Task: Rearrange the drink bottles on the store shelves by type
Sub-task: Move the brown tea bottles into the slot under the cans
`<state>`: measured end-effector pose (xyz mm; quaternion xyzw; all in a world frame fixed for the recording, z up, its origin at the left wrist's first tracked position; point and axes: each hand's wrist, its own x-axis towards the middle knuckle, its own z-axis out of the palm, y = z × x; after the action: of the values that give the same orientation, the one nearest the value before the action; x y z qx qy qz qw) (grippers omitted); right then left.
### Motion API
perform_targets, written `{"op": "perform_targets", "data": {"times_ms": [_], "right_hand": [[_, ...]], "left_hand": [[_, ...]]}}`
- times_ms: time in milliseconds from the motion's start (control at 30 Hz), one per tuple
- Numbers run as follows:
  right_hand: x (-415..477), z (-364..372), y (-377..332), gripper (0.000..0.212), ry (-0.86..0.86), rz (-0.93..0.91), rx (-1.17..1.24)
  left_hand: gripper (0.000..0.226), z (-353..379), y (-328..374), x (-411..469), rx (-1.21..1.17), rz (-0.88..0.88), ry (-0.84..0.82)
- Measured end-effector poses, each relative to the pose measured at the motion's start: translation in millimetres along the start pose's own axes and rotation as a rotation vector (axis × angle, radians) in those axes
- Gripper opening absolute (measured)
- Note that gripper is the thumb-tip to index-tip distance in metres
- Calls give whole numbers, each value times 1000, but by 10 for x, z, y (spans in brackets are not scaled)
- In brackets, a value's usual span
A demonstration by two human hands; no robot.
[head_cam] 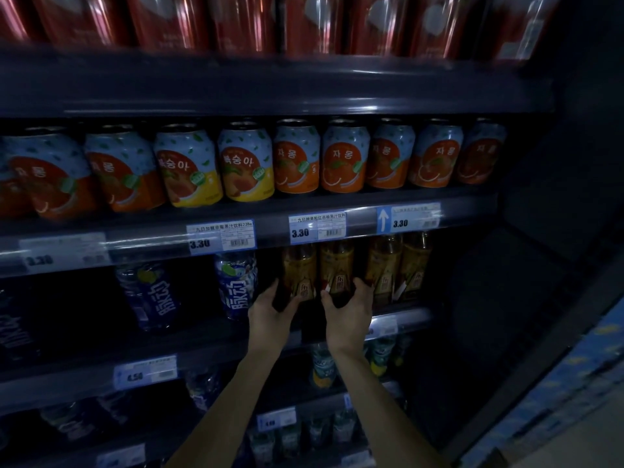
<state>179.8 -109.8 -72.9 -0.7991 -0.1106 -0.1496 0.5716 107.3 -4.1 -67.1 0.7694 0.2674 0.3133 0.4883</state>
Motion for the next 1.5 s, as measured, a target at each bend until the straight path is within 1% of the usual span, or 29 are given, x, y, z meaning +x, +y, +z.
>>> {"op": "perform_targets", "data": {"times_ms": [300,633,700,833,967,1167,1500], "right_hand": [[-20,-3,-21,62,8,22,9],[-71,-28,42,62,7,57,14],[-79,-23,43,61,13,53,14],[-104,4,40,60,22,48,38],[-109,28,56,60,16,57,47],[-114,27,42,59,17,59,65],[-109,7,26,59,3,68,76]], "left_hand": [[72,-56,-52,34,-49,-9,-46],[68,-65,-113,68,-51,-13,-68],[72,-54,-117,69,-59,-5,-58],[89,10,-65,34,-55,-18,-18],[84,48,-54,23,-31,-12,17],[85,-6,-76,74,-54,-26,-73],[82,5,-46,16,-37,-25,-76]]}}
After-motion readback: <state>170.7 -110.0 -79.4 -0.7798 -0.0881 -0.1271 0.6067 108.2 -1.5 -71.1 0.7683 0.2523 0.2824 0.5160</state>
